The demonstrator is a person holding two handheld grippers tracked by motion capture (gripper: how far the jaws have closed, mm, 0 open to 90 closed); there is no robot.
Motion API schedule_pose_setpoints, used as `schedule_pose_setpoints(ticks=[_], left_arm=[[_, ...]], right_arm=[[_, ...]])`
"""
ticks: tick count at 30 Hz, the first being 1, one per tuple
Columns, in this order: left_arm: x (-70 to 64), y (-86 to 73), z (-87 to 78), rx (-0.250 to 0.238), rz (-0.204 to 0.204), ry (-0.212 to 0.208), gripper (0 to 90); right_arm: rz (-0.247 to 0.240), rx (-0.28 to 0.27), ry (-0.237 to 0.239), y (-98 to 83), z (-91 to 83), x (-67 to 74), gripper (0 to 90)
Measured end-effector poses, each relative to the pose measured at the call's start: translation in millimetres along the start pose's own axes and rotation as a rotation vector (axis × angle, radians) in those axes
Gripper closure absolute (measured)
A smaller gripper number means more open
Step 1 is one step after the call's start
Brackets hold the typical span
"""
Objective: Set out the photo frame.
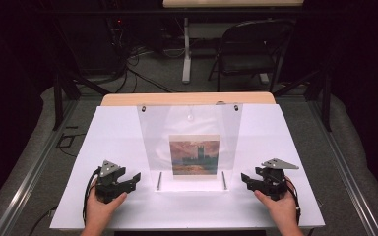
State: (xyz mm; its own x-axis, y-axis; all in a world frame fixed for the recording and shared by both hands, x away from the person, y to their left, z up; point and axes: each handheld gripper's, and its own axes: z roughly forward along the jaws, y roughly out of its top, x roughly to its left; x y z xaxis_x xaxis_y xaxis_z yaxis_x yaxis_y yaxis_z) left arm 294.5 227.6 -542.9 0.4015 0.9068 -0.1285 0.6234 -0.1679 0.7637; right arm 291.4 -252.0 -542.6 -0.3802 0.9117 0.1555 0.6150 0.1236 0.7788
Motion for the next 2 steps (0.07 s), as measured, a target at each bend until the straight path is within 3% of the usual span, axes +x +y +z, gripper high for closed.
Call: schedule_pose_setpoints(ticks=[2], left_arm=[[0.1,0.2,0.0,-0.005,-0.003,-0.003,35.0]], right_arm=[[0.001,0.005,0.000,-0.3,-0.2,-0.1,35.3]])
